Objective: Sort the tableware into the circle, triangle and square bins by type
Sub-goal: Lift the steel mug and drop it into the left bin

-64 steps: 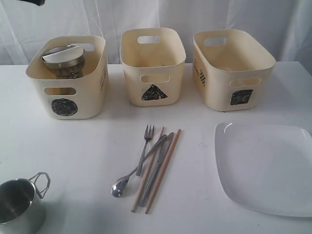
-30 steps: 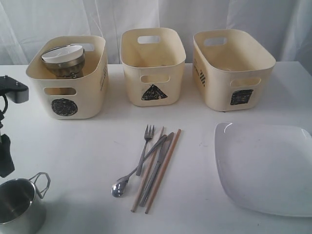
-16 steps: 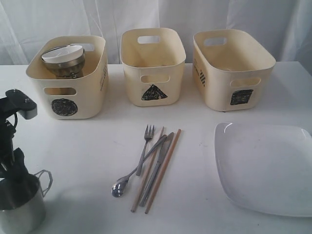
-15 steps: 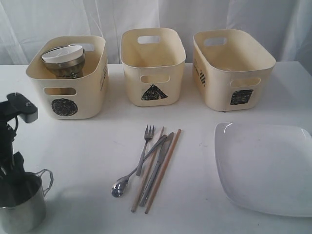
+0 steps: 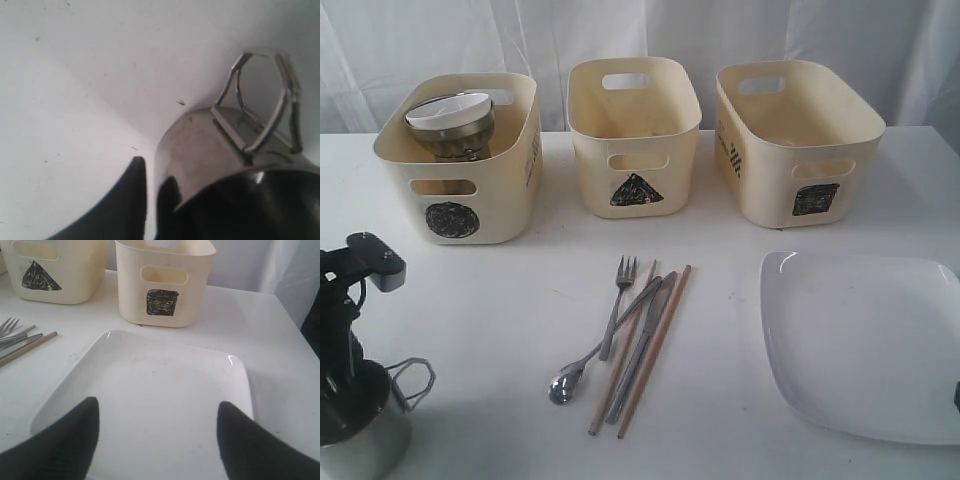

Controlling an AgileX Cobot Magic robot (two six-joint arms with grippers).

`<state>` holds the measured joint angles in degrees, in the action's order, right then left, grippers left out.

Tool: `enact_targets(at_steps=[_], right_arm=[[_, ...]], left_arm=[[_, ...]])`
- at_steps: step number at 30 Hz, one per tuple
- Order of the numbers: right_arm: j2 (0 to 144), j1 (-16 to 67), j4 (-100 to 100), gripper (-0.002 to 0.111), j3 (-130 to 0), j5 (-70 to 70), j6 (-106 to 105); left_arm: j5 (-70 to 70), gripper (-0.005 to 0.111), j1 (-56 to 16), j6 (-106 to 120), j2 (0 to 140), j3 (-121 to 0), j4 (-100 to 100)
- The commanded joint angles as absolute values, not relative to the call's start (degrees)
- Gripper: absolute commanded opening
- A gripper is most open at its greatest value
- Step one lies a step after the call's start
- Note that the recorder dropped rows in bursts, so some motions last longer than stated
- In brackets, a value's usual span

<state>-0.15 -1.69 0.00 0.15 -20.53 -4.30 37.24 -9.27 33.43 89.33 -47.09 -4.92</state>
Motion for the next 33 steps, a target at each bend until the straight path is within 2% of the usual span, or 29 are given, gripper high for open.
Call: enact_targets(at_steps=[1,4,10,14,19,24,26,29,30,33], right_arm=[[0.0,-1.7,-1.0,0.078,0.0,-20.1,-4.3],[0.0,-1.7,-1.3,0.083,0.0,-20.1,-4.3],[0.0,-1.7,-1.6,0.084,0.0,-20.1,-4.3],[0.0,-1.7,-1.6,0.084,0.0,-20.1,-4.3],[0.0,-1.7,-1.6,0.084,0.0,-20.1,-4.3],[0.0,-1.7,-1.6,0.083,0.0,-20.1,-4.3],[0.0,-1.7,-1.6,0.076,0.0,-20.1,-4.3],[0.0,-1.7,-1.6,0.054,0.0,-20.1,-4.3],[0.0,-1.7,-1.6,0.043,0.0,-20.1,-4.3],[0.0,-1.7,-1.6,0.021,0.0,-20.1,-4.3]], left_arm=[[37.6,0.0,-9.3,33.0,89.3,-48.3,-5.5],[37.5,0.0,-9.3,32.8,88.3,-51.3,-5.5],[28.3,0.0,-9.3,31.2,81.6,-62.7,-1.2],[9.3,0.0,-9.3,22.0,77.6,-70.5,-0.9],[-21.9,0.0,-9.3,10.9,79.8,-71.9,-1.6],[-25.4,0.0,-9.3,8.6,89.7,-71.9,-1.1],[-26.3,0.0,-9.3,8.6,93.9,-72.1,0.7],[-26.9,0.0,-9.3,5.8,99.2,-72.1,1.1],[-25.0,0.0,-9.3,2.4,100.0,-72.1,1.1],[-16.4,0.0,-9.3,-2.6,100.0,-72.1,2.3]])
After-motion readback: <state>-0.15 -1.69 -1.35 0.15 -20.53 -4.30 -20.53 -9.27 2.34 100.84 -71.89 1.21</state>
